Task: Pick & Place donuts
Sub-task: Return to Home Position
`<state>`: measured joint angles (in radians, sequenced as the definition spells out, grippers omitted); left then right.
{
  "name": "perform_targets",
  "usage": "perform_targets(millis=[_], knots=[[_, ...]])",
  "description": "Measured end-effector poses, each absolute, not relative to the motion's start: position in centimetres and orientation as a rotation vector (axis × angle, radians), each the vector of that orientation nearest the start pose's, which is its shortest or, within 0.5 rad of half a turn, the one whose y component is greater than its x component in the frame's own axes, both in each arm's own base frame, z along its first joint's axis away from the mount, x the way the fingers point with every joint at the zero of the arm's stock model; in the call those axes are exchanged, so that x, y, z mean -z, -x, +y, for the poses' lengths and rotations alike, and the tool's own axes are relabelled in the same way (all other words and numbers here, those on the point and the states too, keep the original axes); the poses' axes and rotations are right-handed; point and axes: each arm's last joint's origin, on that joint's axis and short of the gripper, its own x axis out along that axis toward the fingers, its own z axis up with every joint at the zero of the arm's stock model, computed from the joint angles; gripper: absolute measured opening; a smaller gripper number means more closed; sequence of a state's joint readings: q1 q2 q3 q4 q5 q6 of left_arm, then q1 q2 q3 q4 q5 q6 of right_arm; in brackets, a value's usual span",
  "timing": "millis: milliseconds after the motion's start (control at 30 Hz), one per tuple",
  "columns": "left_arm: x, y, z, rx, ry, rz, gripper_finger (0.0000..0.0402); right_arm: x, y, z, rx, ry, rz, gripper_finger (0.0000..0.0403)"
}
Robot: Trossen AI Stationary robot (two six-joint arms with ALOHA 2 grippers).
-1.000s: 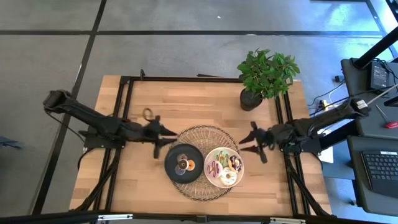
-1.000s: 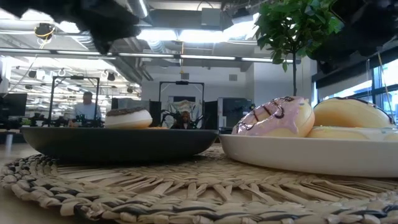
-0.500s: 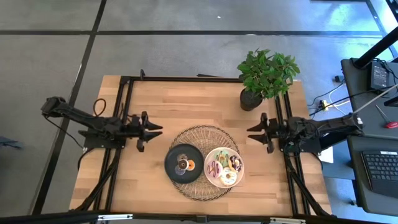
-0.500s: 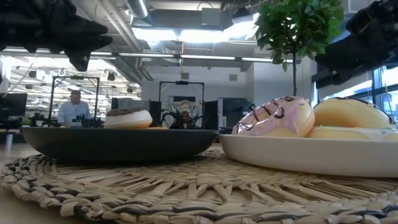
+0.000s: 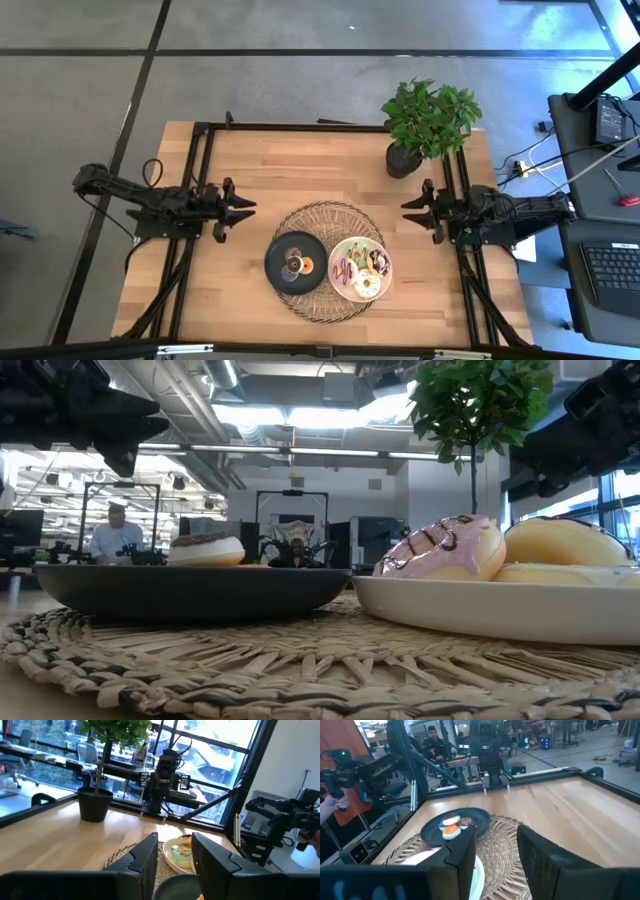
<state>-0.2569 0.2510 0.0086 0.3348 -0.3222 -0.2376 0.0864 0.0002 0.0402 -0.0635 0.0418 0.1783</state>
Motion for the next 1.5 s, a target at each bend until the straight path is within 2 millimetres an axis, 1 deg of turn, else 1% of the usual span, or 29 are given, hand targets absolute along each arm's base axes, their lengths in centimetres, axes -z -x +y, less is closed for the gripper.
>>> perform_targets(millis=[333, 500, 567, 633, 733, 933, 1500], knots=[[-17.2, -9.5, -1.5, -0.089, 0.236, -0.078, 0.0114, -17.1, -9.5, 0.2, 0.001, -0.174, 0.027, 0.0145], [-18.1, -9.2, -1.3, -0.1, 0.232, -0.074, 0.0116, -17.1, -9.5, -0.1, 0.024, -0.155, 0.026, 0.0145], [-18.0, -9.2, -1.2, -0.13, 0.24, -0.068, 0.0118, -17.1, -9.5, -0.2, 0.029, -0.143, 0.026, 0.0145], [-17.9, -9.2, -1.2, -0.134, 0.235, -0.052, 0.0118, -17.0, -9.5, -0.2, 0.029, -0.11, 0.031, 0.0145], [-17.4, -9.3, -1.3, -0.137, 0.217, -0.002, 0.0115, -17.0, -9.5, -0.2, 0.018, -0.01, 0.036, 0.0145], [-17.3, -9.3, -1.3, -0.138, 0.214, 0.008, 0.0116, -17.0, -9.5, -0.2, 0.014, 0.139, 0.038, 0.0145], [-17.3, -9.3, -1.3, -0.139, 0.214, 0.009, 0.0117, -17.0, -9.5, -0.2, 0.013, 0.137, 0.037, 0.0145]])
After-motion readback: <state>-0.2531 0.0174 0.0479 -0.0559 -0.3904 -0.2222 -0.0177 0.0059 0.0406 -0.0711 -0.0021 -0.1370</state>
